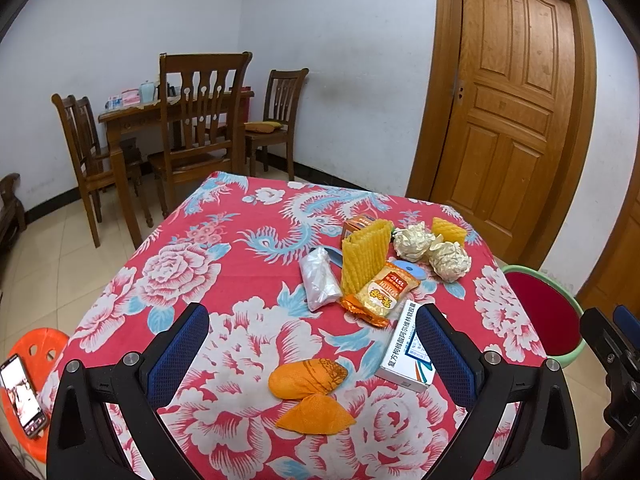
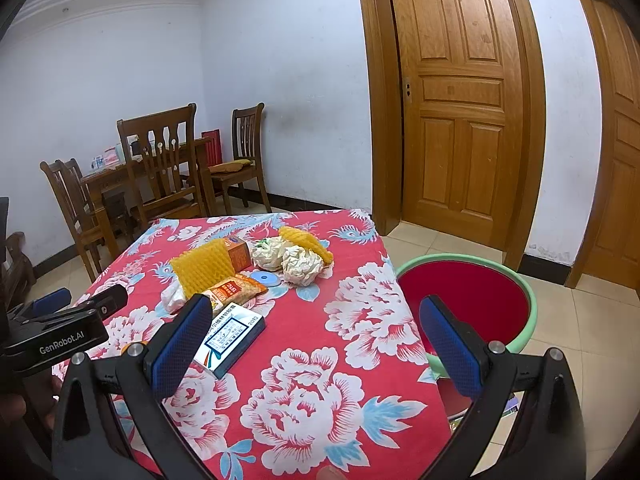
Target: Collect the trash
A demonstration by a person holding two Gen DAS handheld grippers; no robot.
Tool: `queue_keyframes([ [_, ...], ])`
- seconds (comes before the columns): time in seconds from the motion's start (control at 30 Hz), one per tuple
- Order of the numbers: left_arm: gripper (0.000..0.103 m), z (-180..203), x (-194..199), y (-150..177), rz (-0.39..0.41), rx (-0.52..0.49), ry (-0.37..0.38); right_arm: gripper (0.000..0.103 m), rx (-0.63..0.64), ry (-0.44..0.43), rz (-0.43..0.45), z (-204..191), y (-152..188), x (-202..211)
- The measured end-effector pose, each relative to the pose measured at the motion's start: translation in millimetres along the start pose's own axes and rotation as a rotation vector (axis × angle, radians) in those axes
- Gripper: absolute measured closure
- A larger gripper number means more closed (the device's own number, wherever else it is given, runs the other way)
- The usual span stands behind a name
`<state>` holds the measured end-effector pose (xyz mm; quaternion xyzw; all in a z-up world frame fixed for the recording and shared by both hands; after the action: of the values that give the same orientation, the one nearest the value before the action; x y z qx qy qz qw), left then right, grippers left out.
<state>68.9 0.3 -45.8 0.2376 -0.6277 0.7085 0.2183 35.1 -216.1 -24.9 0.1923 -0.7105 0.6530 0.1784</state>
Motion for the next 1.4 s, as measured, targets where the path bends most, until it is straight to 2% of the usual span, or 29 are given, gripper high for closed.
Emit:
queue_keyframes([
  [1.4, 0.001, -8.2, -1.7, 2.9, -0.005, 0.005, -0.004, 0.001, -0.001, -0.002, 0.0, -2.0, -1.9, 0.9],
])
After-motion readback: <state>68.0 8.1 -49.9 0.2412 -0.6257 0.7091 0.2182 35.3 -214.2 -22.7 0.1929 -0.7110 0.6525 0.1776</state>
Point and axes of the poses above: each gripper's, at about its wrist camera, not at the fingertips, and x roughly against the way its jaws point, z to its right, y to its underside, the point moved 8 cm from there along -x, roughly the way its jaws point, and after that the axes turned 5 degrees about -z, right-handed, at the moved point
